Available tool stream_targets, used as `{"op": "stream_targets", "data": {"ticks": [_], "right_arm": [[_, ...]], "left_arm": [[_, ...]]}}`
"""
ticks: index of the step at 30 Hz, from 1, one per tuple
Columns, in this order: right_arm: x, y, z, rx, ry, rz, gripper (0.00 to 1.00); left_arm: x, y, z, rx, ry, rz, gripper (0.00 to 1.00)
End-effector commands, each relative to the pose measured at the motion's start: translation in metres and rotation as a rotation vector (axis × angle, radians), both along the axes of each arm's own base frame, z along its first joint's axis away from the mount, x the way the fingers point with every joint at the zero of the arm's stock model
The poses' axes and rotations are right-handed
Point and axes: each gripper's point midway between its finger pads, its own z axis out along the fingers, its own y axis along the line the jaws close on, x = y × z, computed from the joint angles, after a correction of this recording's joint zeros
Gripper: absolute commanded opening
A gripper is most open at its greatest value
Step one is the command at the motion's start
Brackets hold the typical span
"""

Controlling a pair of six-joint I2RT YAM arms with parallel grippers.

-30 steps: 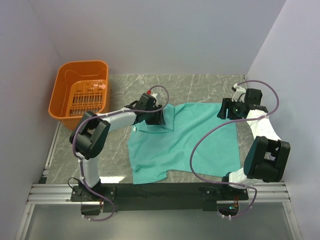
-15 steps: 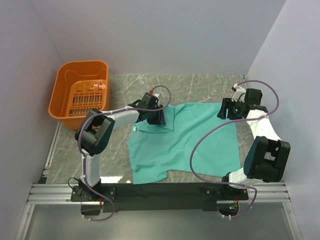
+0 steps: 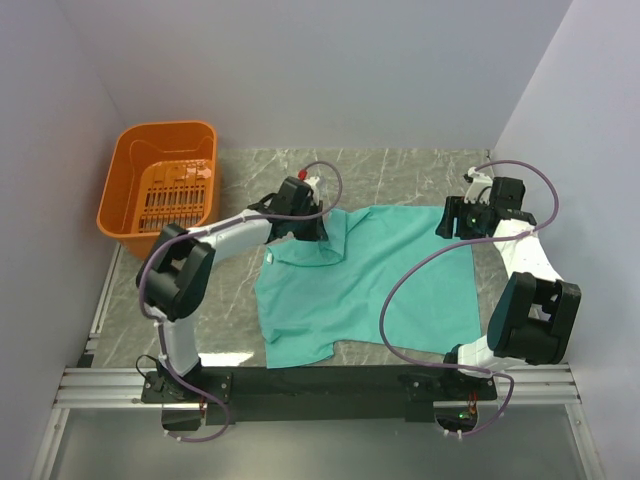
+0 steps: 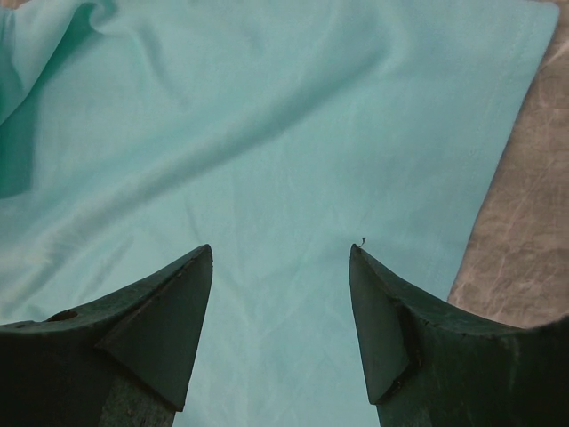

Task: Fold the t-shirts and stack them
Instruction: Flatten the tshirt out

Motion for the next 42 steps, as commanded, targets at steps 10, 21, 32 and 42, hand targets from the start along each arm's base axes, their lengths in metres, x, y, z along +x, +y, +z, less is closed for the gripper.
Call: {"op": "stream_targets", "data": {"ticks": [10, 21, 32, 42], "right_arm": [[0.063, -0.061, 0.000, -0.072, -0.011, -0.234, 0.70], [0.126, -0.105, -0.027, -0.020, 0.069, -0.343, 0.61], [0.145, -0.110, -0.065, 0.024, 0.153, -0.375, 0.59], [0.149, -0.100, -0.077, 0.075, 0.211, -0.351, 0.46]], "left_arm": [[0.013, 0.019, 0.055, 0.021, -0.203, 0.008, 0.01], [0.014, 0.022, 0.057, 0.031, -0.221, 0.011, 0.01], [0.013, 0.019, 0.057, 0.023, -0.212, -0.003, 0.01], [0.017, 0.019, 0.061, 0.036, -0.213, 0.005, 0.01]]}}
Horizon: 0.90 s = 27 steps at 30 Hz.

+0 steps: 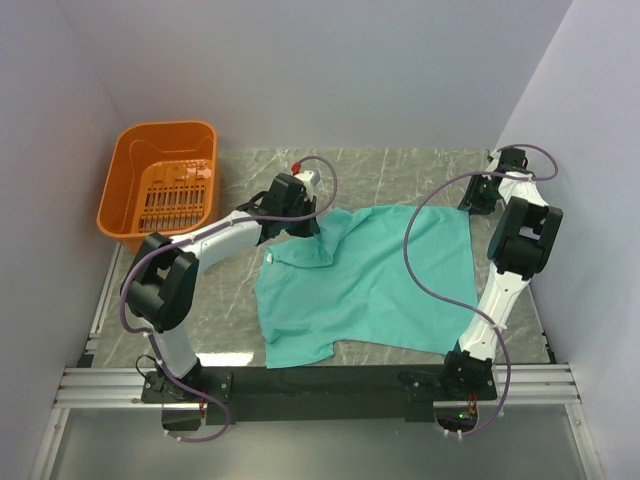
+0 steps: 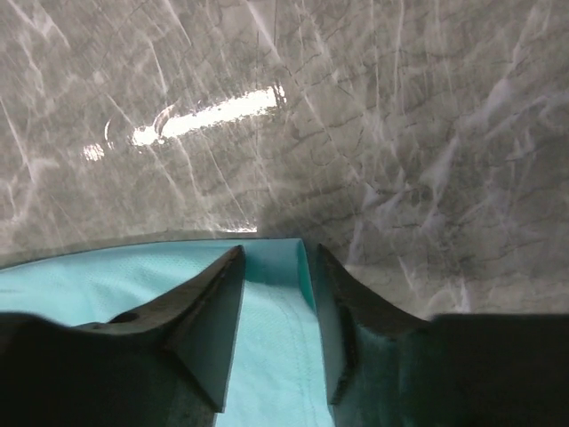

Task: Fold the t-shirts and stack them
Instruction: Flatten the tshirt out

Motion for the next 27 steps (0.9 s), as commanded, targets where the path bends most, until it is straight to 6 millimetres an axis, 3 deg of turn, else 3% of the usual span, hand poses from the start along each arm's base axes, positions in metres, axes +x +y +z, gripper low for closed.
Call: {"op": "stream_targets", "data": {"ticks": [1, 5, 6, 9, 12, 13, 14, 15, 16, 17, 18, 20, 21, 24, 27], "right_arm": [[0.009, 0.004, 0.011, 0.026, -0.016, 0.001, 0.44], [0.010, 0.011, 0.017, 0.056, -0.046, 0.012, 0.23], [0.011, 0.012, 0.021, 0.059, -0.064, 0.016, 0.12], [0.007, 0.020, 0.045, 0.067, -0.128, 0.039, 0.00], [-0.013, 0.031, 0.048, 0.093, -0.140, 0.057, 0.00], [-0.013, 0.036, 0.075, 0.080, -0.223, 0.087, 0.00], [-0.019, 0.040, 0.084, 0.075, -0.253, 0.103, 0.00], [-0.037, 0.047, 0.072, 0.086, -0.231, 0.113, 0.00], [-0.042, 0.052, 0.101, 0.046, -0.319, 0.171, 0.00], [-0.058, 0.060, 0.094, 0.053, -0.311, 0.197, 0.00], [-0.064, 0.062, 0.122, 0.006, -0.393, 0.225, 0.00], [-0.083, 0.070, 0.128, -0.038, -0.431, 0.290, 0.00], [-0.089, 0.072, 0.156, -0.088, -0.505, 0.304, 0.00], [-0.102, 0.075, 0.188, -0.159, -0.587, 0.335, 0.00], [-0.115, 0.079, 0.245, -0.231, -0.690, 0.350, 0.00]], "left_arm": [[0.011, -0.004, 0.028, -0.017, -0.066, -0.007, 0.01], [0.013, -0.003, 0.032, -0.008, -0.070, -0.001, 0.01], [0.013, -0.002, 0.032, -0.001, -0.066, 0.000, 0.01], [0.016, -0.001, 0.038, 0.009, -0.074, 0.004, 0.01], [0.019, 0.002, 0.046, 0.017, -0.089, 0.013, 0.01], [0.020, 0.005, 0.051, 0.022, -0.096, 0.023, 0.01], [0.022, 0.008, 0.056, 0.024, -0.107, 0.029, 0.01], [0.024, 0.011, 0.060, 0.029, -0.116, 0.035, 0.01], [0.024, 0.015, 0.068, 0.037, -0.129, 0.045, 0.01], [0.027, 0.020, 0.072, 0.052, -0.147, 0.049, 0.01], [0.029, 0.024, 0.076, 0.066, -0.159, 0.057, 0.01], [0.032, 0.034, 0.089, 0.106, -0.200, 0.056, 0.01], [0.036, 0.041, 0.095, 0.128, -0.223, 0.074, 0.01], [0.048, 0.057, 0.117, 0.202, -0.307, 0.100, 0.00], [0.058, 0.074, 0.151, 0.270, -0.415, 0.137, 0.00]]}}
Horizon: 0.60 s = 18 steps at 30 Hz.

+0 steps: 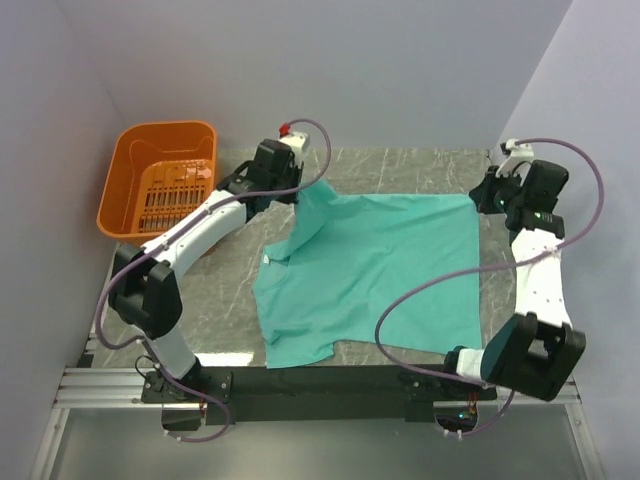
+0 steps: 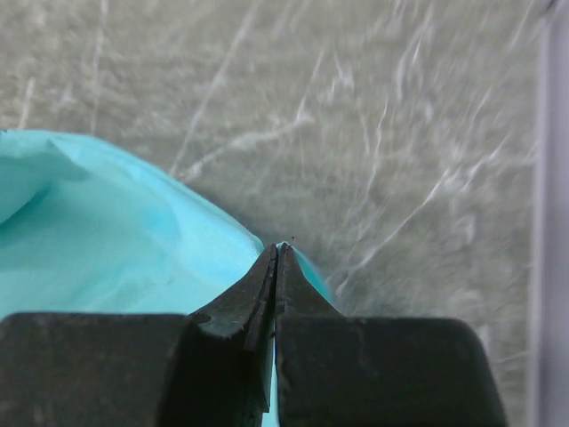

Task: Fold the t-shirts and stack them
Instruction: Flatten the tshirt out

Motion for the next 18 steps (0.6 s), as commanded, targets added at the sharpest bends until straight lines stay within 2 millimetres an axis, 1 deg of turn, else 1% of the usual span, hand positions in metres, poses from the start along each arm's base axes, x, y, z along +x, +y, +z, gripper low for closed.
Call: {"op": "stream_targets", "data": {"ticks": [1, 2, 3, 4, 5, 6, 7, 8, 9, 10, 11, 12, 13, 14, 15, 16, 17, 18], "right_arm": [[-0.002, 0.003, 0.061, -0.099, -0.158, 0.045, 0.00], [-0.003, 0.003, 0.085, -0.116, -0.203, 0.047, 0.00], [-0.009, 0.005, 0.098, -0.121, -0.218, 0.049, 0.00], [-0.012, 0.007, 0.111, -0.126, -0.241, 0.048, 0.00], [-0.015, 0.009, 0.135, -0.142, -0.288, 0.051, 0.00], [-0.025, 0.014, 0.151, -0.151, -0.315, 0.057, 0.00], [-0.031, 0.016, 0.164, -0.157, -0.343, 0.056, 0.00], [-0.039, 0.019, 0.187, -0.176, -0.392, 0.055, 0.00], [-0.053, 0.025, 0.206, -0.191, -0.436, 0.055, 0.00], [-0.061, 0.026, 0.220, -0.199, -0.468, 0.040, 0.00], [-0.072, 0.028, 0.242, -0.214, -0.520, 0.028, 0.00], [-0.087, 0.032, 0.259, -0.227, -0.563, 0.016, 0.00], [-0.097, 0.034, 0.273, -0.230, -0.594, 0.000, 0.00], [-0.112, 0.039, 0.298, -0.244, -0.655, -0.011, 0.00], [-0.127, 0.042, 0.312, -0.248, -0.688, -0.024, 0.00], [-0.137, 0.046, 0.324, -0.238, -0.714, -0.032, 0.00], [-0.156, 0.052, 0.349, -0.252, -0.777, -0.042, 0.00], [-0.169, 0.057, 0.358, -0.249, -0.796, -0.047, 0.00]], "left_arm": [[0.014, 0.027, 0.091, 0.067, -0.248, 0.048, 0.00], [0.016, 0.033, 0.104, 0.095, -0.290, 0.052, 0.00], [0.018, 0.036, 0.121, 0.083, -0.336, 0.069, 0.00], [0.013, 0.043, 0.150, 0.092, -0.408, 0.068, 0.00], [0.011, 0.048, 0.167, 0.109, -0.458, 0.064, 0.00], [0.001, 0.058, 0.195, 0.092, -0.523, 0.082, 0.00], [-0.003, 0.062, 0.216, 0.088, -0.586, 0.082, 0.00], [-0.011, 0.067, 0.232, 0.077, -0.629, 0.084, 0.01], [-0.018, 0.072, 0.248, 0.062, -0.672, 0.088, 0.01], [-0.037, 0.083, 0.280, 0.014, -0.764, 0.102, 0.01], [-0.048, 0.091, 0.297, -0.002, -0.813, 0.110, 0.01], [-0.072, 0.104, 0.327, -0.052, -0.892, 0.124, 0.01], [-0.084, 0.110, 0.343, -0.093, -0.948, 0.131, 0.01], [-0.097, 0.116, 0.358, -0.129, -0.990, 0.134, 0.01], [-0.120, 0.128, 0.381, -0.179, -1.050, 0.144, 0.01], [-0.135, 0.131, 0.396, -0.217, -1.090, 0.128, 0.01], [-0.147, 0.135, 0.409, -0.254, -1.120, 0.116, 0.01], [-0.166, 0.141, 0.424, -0.292, -1.159, 0.103, 0.01]]}}
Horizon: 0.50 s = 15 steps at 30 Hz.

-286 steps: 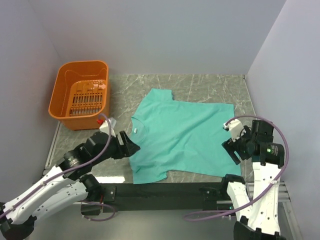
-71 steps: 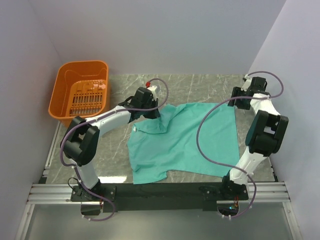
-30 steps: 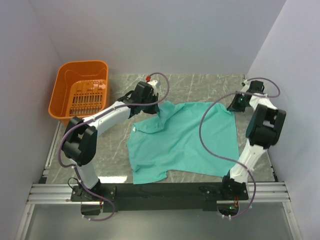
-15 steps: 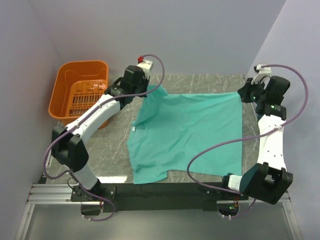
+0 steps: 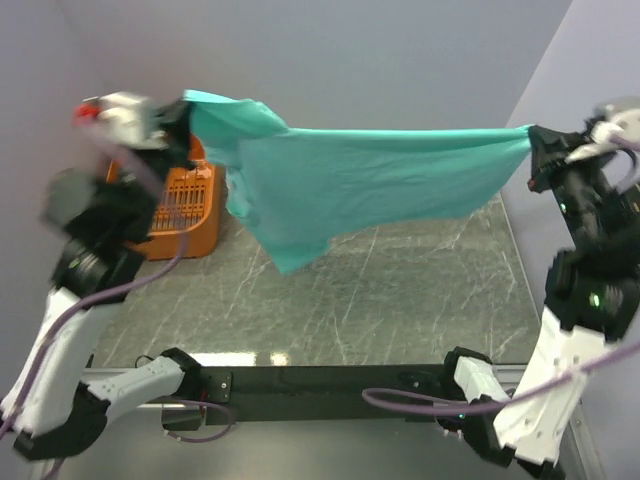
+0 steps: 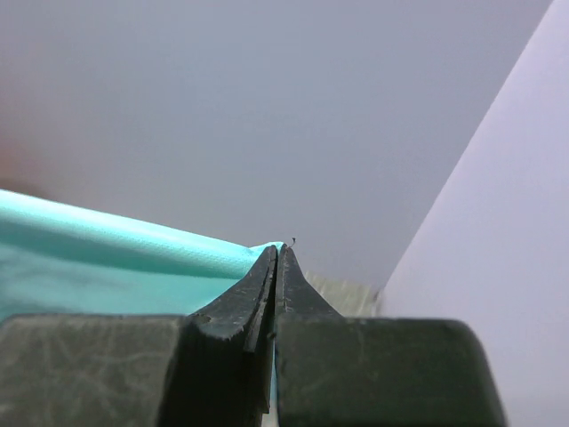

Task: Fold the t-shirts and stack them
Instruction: Flatten the tshirt out

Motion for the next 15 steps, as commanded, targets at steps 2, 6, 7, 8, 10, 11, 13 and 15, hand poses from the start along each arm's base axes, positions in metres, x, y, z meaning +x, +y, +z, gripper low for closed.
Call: {"op": "stream_targets", "data": {"ticks": [2, 6, 7, 8, 10, 11, 13, 15], "right_arm": [[-0.078, 0.023, 0.079, 0.018, -0.206, -0.030, 0.00], [-0.139, 0.040, 0.123, 0.034, -0.356, -0.052, 0.00], [-0.152, 0.044, 0.131, 0.050, -0.391, -0.052, 0.00], [-0.171, 0.050, 0.143, 0.046, -0.443, -0.051, 0.00], [-0.190, 0.050, 0.153, 0.063, -0.500, -0.076, 0.00], [-0.199, 0.049, 0.158, 0.070, -0.527, -0.088, 0.00], [-0.196, 0.046, 0.157, 0.074, -0.525, -0.100, 0.00], [-0.178, 0.040, 0.146, 0.086, -0.476, -0.104, 0.00]], "left_arm": [[-0.070, 0.021, 0.084, -0.123, -0.254, -0.102, 0.01], [-0.116, 0.034, 0.117, -0.165, -0.340, -0.174, 0.01], [-0.127, 0.040, 0.125, -0.183, -0.363, -0.184, 0.00], [-0.134, 0.042, 0.128, -0.189, -0.376, -0.192, 0.01], [-0.150, 0.048, 0.136, -0.200, -0.410, -0.212, 0.01], [-0.154, 0.050, 0.137, -0.210, -0.412, -0.212, 0.01], [-0.153, 0.050, 0.135, -0.208, -0.397, -0.213, 0.01], [-0.144, 0.046, 0.128, -0.200, -0.366, -0.206, 0.01]]}}
